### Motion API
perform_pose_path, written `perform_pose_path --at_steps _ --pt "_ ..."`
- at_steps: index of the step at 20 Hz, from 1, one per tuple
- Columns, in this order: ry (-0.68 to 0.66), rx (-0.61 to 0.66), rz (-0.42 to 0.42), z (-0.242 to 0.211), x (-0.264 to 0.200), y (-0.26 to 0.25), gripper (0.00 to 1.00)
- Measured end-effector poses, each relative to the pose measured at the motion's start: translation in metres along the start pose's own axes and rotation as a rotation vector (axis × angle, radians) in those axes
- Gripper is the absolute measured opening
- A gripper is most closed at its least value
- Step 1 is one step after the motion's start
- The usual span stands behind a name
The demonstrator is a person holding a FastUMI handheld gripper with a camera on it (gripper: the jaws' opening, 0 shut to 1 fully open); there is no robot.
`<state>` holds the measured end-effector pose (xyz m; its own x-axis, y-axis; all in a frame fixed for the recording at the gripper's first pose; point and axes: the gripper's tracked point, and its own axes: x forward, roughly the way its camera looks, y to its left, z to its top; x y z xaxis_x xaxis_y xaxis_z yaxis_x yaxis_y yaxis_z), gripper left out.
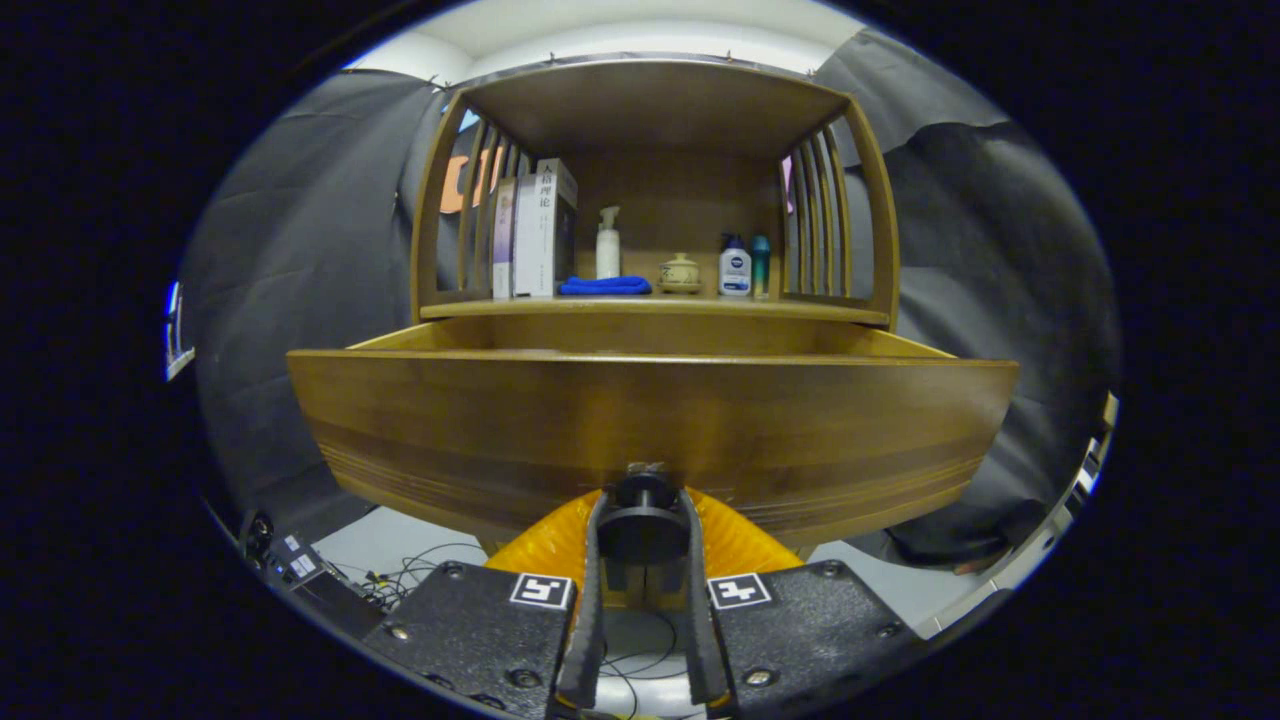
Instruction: Pull open the drawer, take out the items inside it, and place them on the countertop above the cabinet.
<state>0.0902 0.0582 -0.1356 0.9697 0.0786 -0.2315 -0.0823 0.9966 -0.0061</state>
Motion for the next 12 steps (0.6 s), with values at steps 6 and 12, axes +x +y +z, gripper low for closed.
perform_pose_path --at_steps 6,12 --pt "-0.015 -0.014 -0.007 -0.003 -0.002 0.002 0.37" --pt "-0.15 -0.033 -0.004 0.049 -0.04 -0.019 1.0"
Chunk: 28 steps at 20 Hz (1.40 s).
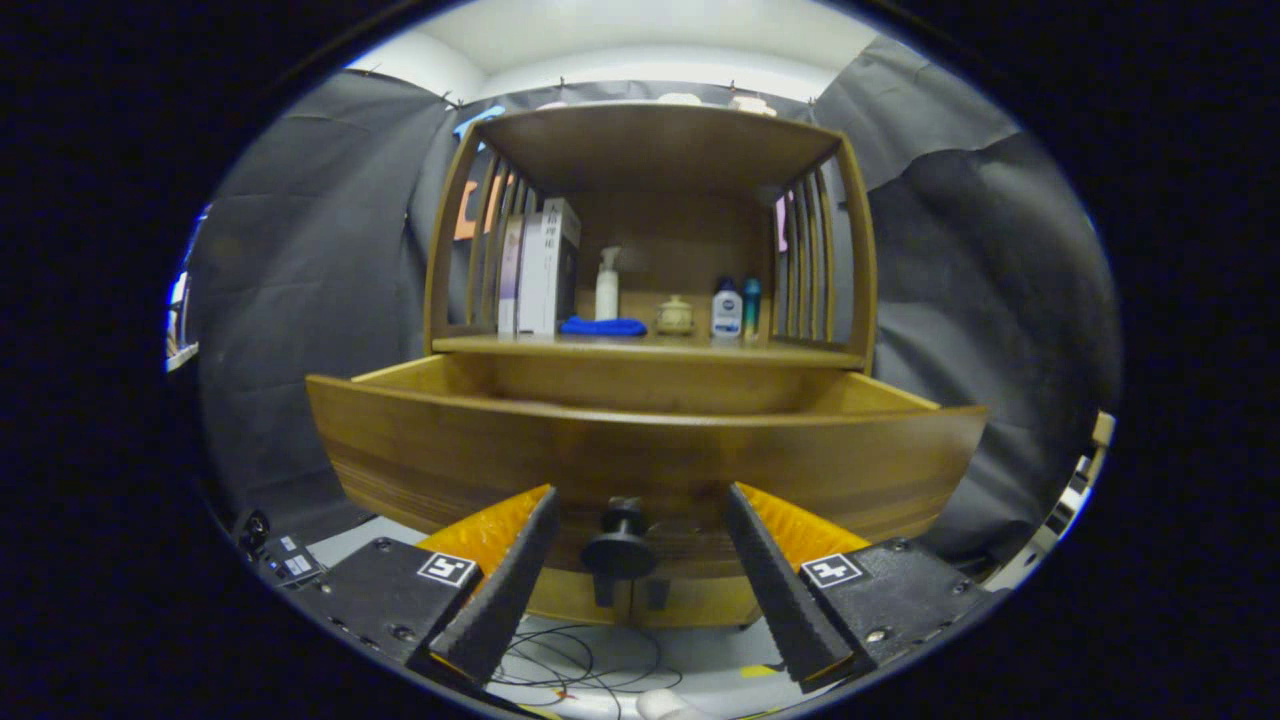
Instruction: Pull open the drawer, take out the items inside it, and place them on the countertop above the cabinet.
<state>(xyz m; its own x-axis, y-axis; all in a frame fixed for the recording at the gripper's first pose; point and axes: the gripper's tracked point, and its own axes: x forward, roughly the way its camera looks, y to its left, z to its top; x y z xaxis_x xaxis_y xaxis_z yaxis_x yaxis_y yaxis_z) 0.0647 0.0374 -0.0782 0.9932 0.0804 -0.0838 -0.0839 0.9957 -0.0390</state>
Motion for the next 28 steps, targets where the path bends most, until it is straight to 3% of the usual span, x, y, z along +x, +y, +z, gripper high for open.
perform_pose_path --at_steps 8,13,16,19,22,25,28 --pt "-0.142 0.099 -0.088 0.142 -0.006 -0.066 1.0" --pt "-0.09 0.101 -0.02 0.215 0.042 -0.053 1.0" --pt "0.024 0.066 0.03 0.228 0.084 -0.03 1.0" --pt "0.272 0.024 0.077 0.193 0.118 -0.005 1.0" --pt "0.562 0.009 0.104 0.127 0.142 0.016 1.0" --pt "0.828 -0.013 0.116 0.063 0.142 0.021 1.0" --pt "0.989 -0.019 0.105 0.021 0.142 0.02 0.94"
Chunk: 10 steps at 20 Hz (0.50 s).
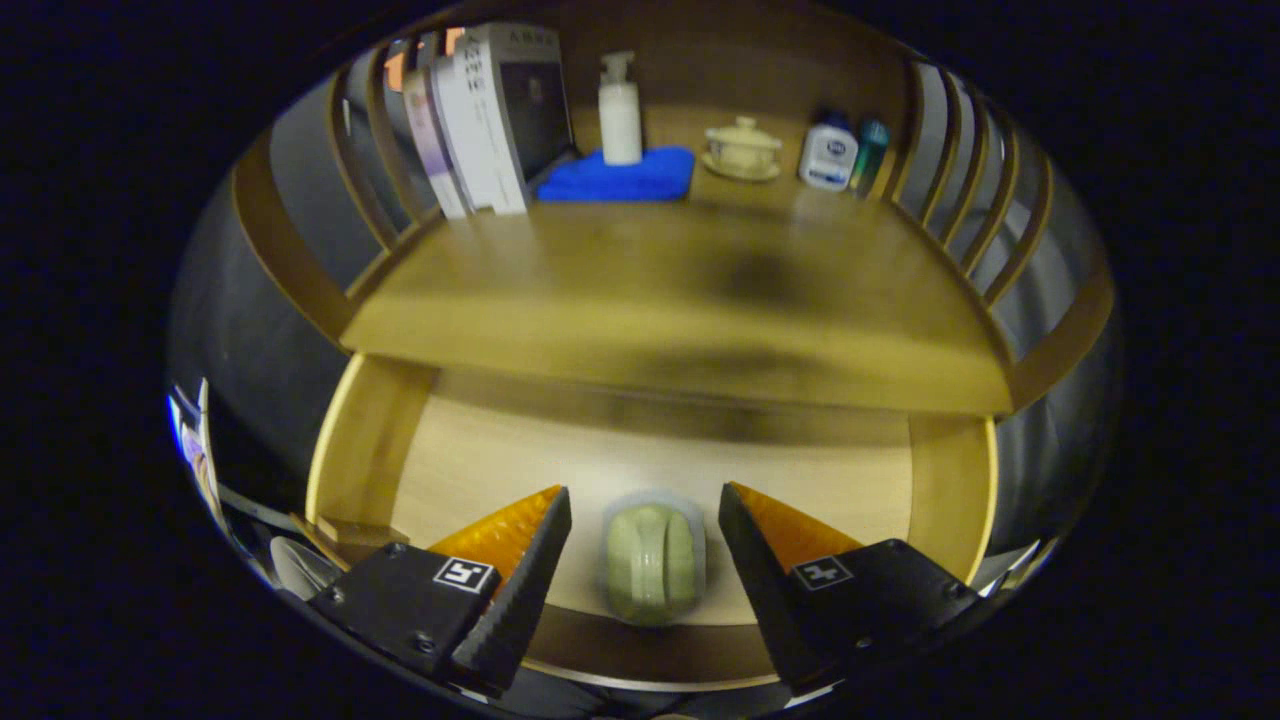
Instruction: Pull open the drawer, take out the items inside it, and place them on the countertop above the cabinet.
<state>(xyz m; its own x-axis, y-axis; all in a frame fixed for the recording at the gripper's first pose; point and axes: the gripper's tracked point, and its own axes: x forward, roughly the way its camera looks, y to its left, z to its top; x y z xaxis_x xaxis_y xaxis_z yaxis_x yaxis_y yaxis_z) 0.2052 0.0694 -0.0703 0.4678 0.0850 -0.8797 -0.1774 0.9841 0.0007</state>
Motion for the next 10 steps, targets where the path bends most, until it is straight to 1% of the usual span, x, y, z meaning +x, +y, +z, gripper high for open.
perform_pose_path --at_steps 5,8,10 --pt "0.148 0.011 0.001 -0.029 0.019 0.003 0.8" --pt "0.178 0.005 -0.029 -0.035 0.022 -0.003 0.58" --pt "0.159 0.004 -0.024 -0.028 0.021 0.0 0.44"
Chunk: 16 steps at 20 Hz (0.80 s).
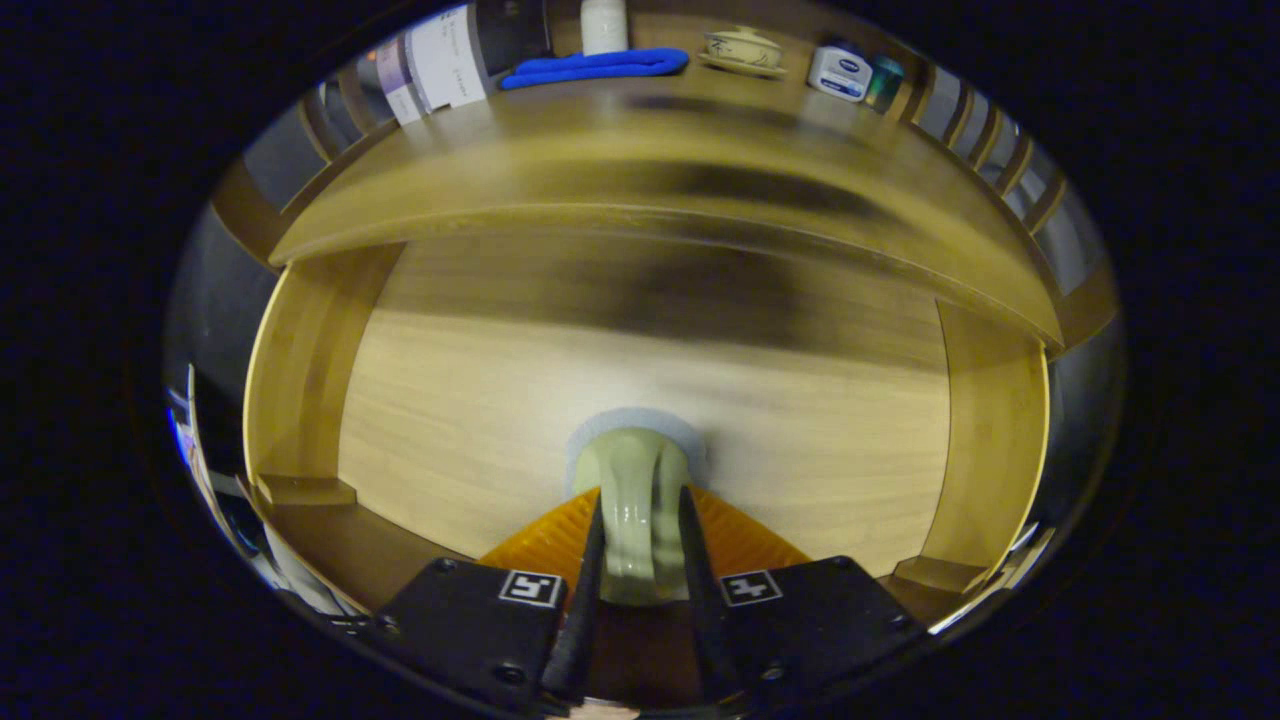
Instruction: Pull open the drawer, take out the items inside it, and place them on the countertop above the cabinet.
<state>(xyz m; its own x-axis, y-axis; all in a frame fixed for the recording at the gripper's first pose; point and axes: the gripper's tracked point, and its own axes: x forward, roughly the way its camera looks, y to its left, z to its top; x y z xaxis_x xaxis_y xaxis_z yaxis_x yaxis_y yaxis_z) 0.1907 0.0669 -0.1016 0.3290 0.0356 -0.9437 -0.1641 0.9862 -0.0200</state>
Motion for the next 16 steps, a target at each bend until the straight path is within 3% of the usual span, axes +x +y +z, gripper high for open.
perform_pose_path --at_steps 2,7,16 --pt "-0.017 -0.016 -0.01 0.003 0.001 -0.003 0.23" --pt "-0.046 -0.002 0.013 0.009 -0.017 -0.006 0.19" --pt "-0.191 -0.001 0.035 0.058 -0.113 -0.016 0.19"
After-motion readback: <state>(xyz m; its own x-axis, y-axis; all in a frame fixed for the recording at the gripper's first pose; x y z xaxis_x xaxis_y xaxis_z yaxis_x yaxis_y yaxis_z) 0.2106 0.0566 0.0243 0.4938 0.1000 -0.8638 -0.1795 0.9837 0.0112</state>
